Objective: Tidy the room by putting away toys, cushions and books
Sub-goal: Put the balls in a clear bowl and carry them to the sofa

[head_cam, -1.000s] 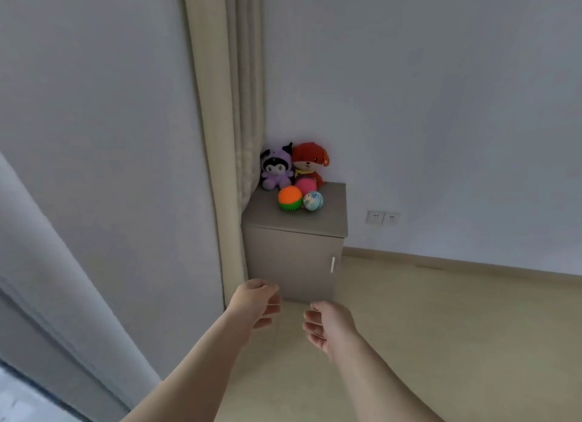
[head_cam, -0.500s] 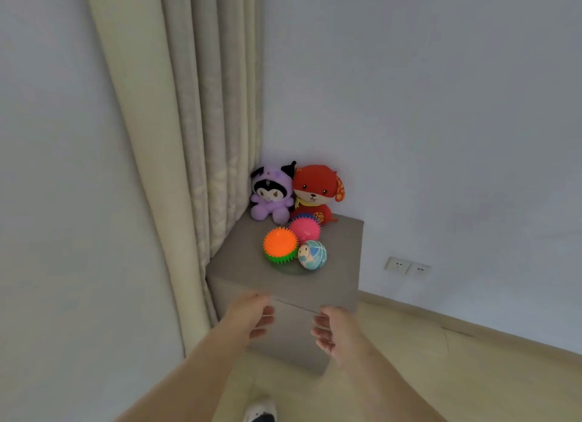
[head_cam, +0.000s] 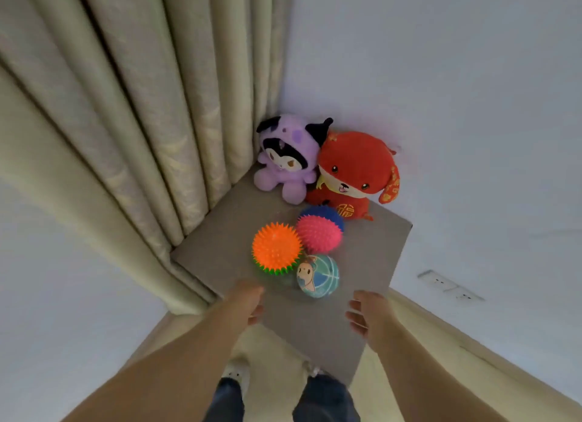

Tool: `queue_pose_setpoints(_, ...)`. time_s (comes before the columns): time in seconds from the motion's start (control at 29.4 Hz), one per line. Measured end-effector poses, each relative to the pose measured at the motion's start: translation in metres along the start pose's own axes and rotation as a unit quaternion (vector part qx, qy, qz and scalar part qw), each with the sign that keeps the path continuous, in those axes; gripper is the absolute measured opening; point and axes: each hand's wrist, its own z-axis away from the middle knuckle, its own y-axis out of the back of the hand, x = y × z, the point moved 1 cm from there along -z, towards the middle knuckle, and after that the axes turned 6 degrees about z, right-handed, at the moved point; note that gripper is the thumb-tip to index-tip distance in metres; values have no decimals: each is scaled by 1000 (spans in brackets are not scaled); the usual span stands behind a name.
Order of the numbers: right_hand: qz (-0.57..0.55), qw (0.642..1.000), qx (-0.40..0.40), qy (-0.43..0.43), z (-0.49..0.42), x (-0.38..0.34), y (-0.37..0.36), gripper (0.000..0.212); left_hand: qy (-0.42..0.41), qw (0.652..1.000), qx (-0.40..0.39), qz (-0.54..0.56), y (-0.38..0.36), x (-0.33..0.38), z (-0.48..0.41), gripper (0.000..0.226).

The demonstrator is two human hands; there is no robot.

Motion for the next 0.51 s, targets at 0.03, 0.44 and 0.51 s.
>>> queue_pose_setpoints(0.03,9,1000,-6,-1,-20,-9,1,29,15,1000,20,6,-8,1,-7,7)
queue_pose_setpoints(0.44,207,968,-141,21,-164,-58,-41,18,-7,938,255,235,-96,-30,-91,43)
queue_pose_setpoints(0.51,218,962,-158,32,-167,-46,-42,25,4,915,277,293,-93,-35,-88,37)
